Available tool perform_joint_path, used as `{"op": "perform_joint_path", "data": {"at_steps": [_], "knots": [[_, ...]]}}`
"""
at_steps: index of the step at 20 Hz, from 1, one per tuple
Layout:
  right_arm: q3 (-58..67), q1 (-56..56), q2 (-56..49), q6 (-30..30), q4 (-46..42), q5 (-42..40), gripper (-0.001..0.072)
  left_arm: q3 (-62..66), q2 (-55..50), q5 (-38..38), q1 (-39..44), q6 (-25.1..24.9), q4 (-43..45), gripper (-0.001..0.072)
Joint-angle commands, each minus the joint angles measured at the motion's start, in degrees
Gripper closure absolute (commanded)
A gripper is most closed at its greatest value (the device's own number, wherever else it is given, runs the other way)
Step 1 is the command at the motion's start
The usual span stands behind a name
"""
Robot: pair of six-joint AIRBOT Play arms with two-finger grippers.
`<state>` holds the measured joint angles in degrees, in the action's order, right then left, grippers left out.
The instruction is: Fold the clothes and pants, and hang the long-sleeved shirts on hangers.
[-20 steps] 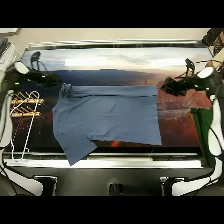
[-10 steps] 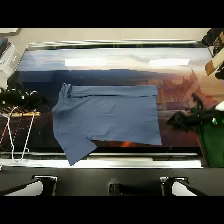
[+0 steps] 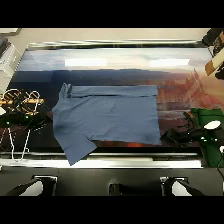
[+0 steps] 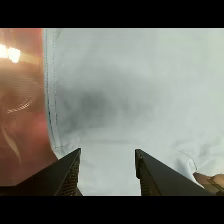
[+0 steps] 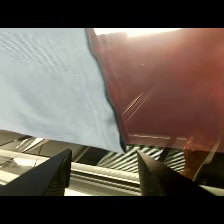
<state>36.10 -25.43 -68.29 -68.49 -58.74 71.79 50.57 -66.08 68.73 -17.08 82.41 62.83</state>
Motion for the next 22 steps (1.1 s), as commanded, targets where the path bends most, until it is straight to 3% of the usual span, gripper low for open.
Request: {"op": "perform_joint_path", "data": {"at_steps": [1, 8, 10, 14, 17, 20, 22], "knots": [[-2.67, -0.02, 0.13, 1.03, 0.28, -1.95, 0.0226, -0.74, 0.37, 0.07, -0.07, 0.04, -0.52, 0.0306], [-4.11, 0.0, -0.81, 1.25, 4.81, -5.4, 0.0231, -0.76, 0.37, -1.16, -0.07, 0.04, -1.14, 0.0306], [-4.11, 0.0, -1.57, 1.29, 6.19, -6.25, 0.0302, -0.76, 0.37, -1.27, -0.04, 0.07, -1.46, 0.0306], [-5.22, 0.0, -4.15, 1.51, 7.34, -5.07, 0.0317, -0.83, 0.37, -1.25, -0.04, 0.04, -1.84, 0.0306], [-7.02, 0.0, -4.13, 3.04, 9.11, -4.81, 0.0388, -2.19, 0.37, -1.25, -0.09, -0.02, -1.79, 0.0306], [-6.99, 0.0, -4.09, 5.22, 10.51, -4.98, 0.0671, -5.44, 0.37, -1.86, -0.09, -0.17, -1.79, 0.0306], [-6.99, 0.0, -4.07, 5.57, 12.22, -5.31, 0.0673, -7.19, 0.37, -2.4, -0.09, -0.17, -1.79, 0.0307]]}}
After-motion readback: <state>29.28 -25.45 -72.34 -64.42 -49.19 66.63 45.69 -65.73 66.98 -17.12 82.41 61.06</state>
